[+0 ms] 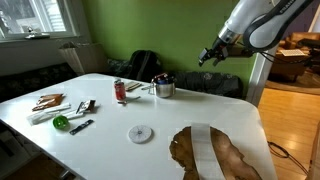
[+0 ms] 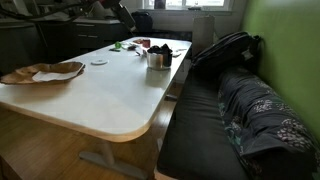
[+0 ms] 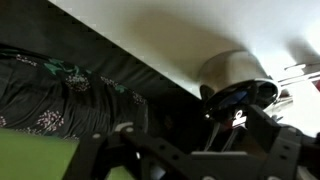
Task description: Move the pot to the front of the table
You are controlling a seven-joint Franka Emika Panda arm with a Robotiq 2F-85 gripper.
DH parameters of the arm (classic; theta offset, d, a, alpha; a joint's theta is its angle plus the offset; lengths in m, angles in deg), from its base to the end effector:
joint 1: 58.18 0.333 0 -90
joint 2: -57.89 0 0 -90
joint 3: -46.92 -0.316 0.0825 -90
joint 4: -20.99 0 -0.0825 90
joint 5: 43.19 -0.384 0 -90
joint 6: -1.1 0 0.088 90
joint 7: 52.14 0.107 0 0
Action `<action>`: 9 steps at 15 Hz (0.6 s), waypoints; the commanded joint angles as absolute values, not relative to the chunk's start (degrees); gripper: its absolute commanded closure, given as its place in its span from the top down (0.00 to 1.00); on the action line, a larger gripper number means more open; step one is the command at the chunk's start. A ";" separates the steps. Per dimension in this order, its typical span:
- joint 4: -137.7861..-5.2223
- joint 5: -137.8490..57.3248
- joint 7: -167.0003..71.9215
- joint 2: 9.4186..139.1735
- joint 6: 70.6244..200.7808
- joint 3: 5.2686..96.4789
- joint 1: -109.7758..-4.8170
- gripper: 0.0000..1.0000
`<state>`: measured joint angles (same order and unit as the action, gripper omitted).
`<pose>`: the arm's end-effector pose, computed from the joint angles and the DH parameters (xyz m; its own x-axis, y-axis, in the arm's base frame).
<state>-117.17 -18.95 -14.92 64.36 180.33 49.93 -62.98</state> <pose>0.5340 -0.0372 0.3297 0.7633 -0.3278 0.5567 -0.3183 -0.9407 -0.1176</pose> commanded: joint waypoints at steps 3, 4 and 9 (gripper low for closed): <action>-96.54 -12.77 8.25 82.52 180.50 68.67 -48.30 1.00; -93.05 -13.99 12.08 86.12 180.05 72.77 -44.12 1.00; -84.50 -16.33 31.24 98.55 173.40 91.11 -25.38 1.00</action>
